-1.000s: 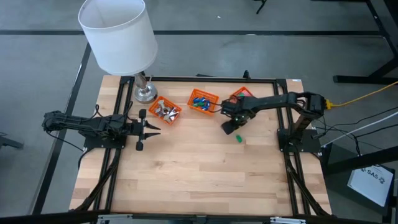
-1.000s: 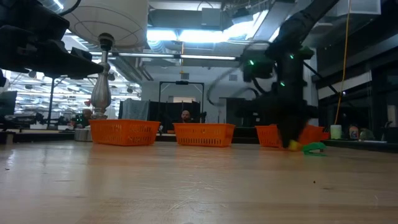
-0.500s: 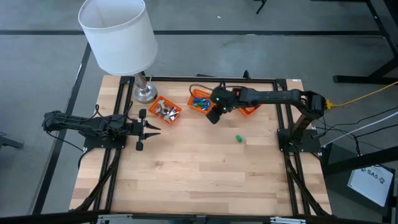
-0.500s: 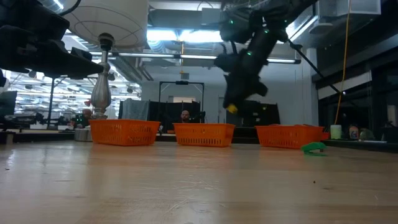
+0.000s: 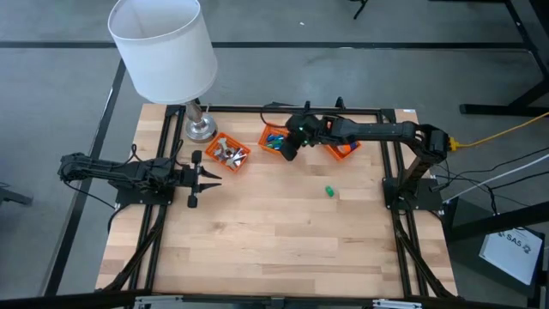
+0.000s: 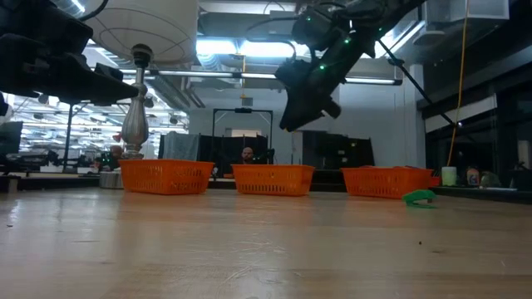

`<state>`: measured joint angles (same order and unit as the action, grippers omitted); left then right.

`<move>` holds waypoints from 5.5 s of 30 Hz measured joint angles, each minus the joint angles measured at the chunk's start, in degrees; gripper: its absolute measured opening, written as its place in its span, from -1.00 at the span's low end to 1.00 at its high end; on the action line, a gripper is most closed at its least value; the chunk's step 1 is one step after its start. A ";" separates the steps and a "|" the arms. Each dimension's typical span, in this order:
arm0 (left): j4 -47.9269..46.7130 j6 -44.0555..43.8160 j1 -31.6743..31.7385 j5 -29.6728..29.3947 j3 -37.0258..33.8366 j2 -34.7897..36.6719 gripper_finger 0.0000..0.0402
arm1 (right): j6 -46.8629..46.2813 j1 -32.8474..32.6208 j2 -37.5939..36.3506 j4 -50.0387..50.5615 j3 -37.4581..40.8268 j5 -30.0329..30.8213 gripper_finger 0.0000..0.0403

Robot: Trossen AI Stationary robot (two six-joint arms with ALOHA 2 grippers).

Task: Pick and place Stapler, Stapler remover, tape
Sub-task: Put the green stapler into the middle orange bin

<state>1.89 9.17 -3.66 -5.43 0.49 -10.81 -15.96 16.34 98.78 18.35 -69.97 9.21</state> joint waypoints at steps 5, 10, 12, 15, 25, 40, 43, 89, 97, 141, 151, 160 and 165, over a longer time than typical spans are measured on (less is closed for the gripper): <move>0.00 0.00 0.00 0.00 0.00 0.00 -0.61 | -0.11 0.06 0.00 0.49 0.00 1.02 -0.41; 0.00 0.00 0.00 0.00 0.00 0.00 -0.60 | -1.99 -0.04 0.00 5.20 0.00 -4.18 -0.41; 0.00 0.00 0.00 -0.01 0.00 0.00 -0.59 | -3.34 -0.43 0.00 8.08 0.00 -4.30 -0.41; 0.00 0.00 0.00 -0.02 0.00 0.00 -0.60 | -4.88 -1.24 0.00 11.17 0.00 -4.33 -0.40; 0.00 0.00 0.00 -0.02 0.00 0.00 -0.61 | -9.28 -5.85 -0.02 17.70 0.00 -6.32 0.11; 0.00 0.00 0.00 -0.02 0.00 0.00 -0.62 | -19.70 -14.85 -0.07 41.22 0.00 -6.38 0.33; 0.00 0.01 0.00 -0.02 0.00 0.00 -0.61 | -19.86 -16.80 -0.09 41.72 0.20 -6.36 0.32; 0.00 0.00 0.00 -0.02 0.00 -0.01 -0.61 | -12.68 -13.01 0.09 6.92 8.25 -7.03 -0.56; 0.00 0.00 0.01 -0.02 0.00 -0.01 -0.61 | 1.48 -9.76 0.00 -9.47 4.48 -3.47 -0.60; -0.02 0.00 0.02 -0.01 0.00 -0.02 -0.61 | 26.48 -7.61 4.18 -12.17 3.78 -12.06 0.08; -0.02 0.01 0.00 0.02 0.00 -0.02 -0.61 | 39.32 -9.16 19.04 19.46 -18.90 -12.43 0.08; 0.00 0.01 0.00 0.04 0.00 -0.02 -0.60 | 48.29 -8.00 28.16 22.22 -28.74 -12.41 0.08; -0.02 0.00 0.02 0.04 0.00 -0.02 -0.61 | 48.36 -5.86 30.12 22.23 -29.27 -12.24 0.08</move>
<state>1.87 9.17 -3.64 -5.39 0.49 -10.83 32.41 10.48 128.90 40.58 -99.24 -3.03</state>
